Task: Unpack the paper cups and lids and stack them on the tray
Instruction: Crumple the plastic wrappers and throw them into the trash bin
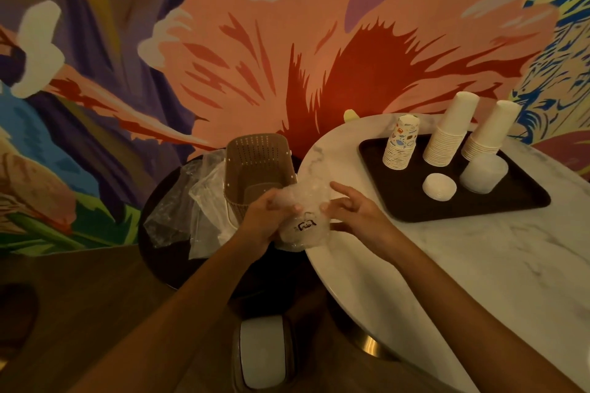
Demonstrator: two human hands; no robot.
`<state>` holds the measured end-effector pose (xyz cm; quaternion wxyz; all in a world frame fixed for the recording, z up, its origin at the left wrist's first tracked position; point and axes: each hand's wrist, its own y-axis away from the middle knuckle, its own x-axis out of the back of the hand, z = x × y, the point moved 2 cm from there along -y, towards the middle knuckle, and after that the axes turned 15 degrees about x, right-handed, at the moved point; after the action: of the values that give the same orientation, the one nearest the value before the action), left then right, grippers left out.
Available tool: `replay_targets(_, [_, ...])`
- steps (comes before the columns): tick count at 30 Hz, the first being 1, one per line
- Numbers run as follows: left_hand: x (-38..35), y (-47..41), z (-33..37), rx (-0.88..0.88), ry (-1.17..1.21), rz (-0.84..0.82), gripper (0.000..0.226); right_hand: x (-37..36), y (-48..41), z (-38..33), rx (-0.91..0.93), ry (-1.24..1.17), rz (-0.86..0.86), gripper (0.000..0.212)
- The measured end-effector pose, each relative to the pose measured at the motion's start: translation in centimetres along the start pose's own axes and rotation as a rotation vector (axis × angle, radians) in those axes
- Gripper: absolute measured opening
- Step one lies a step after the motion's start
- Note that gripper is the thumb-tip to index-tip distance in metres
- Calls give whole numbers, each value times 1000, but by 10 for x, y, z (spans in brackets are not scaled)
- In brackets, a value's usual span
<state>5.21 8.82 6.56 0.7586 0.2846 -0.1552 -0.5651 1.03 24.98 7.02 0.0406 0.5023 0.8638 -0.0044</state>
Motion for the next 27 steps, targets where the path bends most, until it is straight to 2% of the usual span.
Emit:
replay_targets(2, [-1, 4, 0, -19, -66, -19, 18, 0, 0, -1, -4, -16, -34, 47])
replay_targets(6, [4, 11, 0, 25, -29, -97, 24, -1, 4, 0, 82, -8, 58, 30])
replay_targets(9, [16, 14, -3, 113, 71, -350, 18, -2, 7, 5, 124, -8, 120, 24])
replay_targets(11, [24, 17, -3, 178, 235, -557, 33, -2, 7, 6, 156, 9, 124, 27])
replay_targets(12, [27, 18, -3, 216, 290, -591, 42, -3, 7, 6, 184, 38, 112, 28])
replay_targets(14, [28, 19, -4, 276, 230, -554, 52, -7, 6, 6, 260, 122, 76, 26])
replay_targets(16, [25, 25, -4, 299, 66, -508, 40, -14, 3, 4, 341, 212, 49, 25])
replay_targets(18, [24, 26, -6, 263, 7, -469, 24, -20, 2, 2, 381, 266, 41, 32])
replay_targets(20, [27, 24, -9, 189, 4, -364, 18, -24, 2, 2, 339, 231, 36, 38])
replay_targets(24, [36, 25, -17, 69, 28, -204, 18, -35, 9, 10, 91, 21, -50, 16])
replay_targets(27, [44, 29, -30, 25, -14, -167, 22, -45, 14, 26, 11, 14, -95, 27])
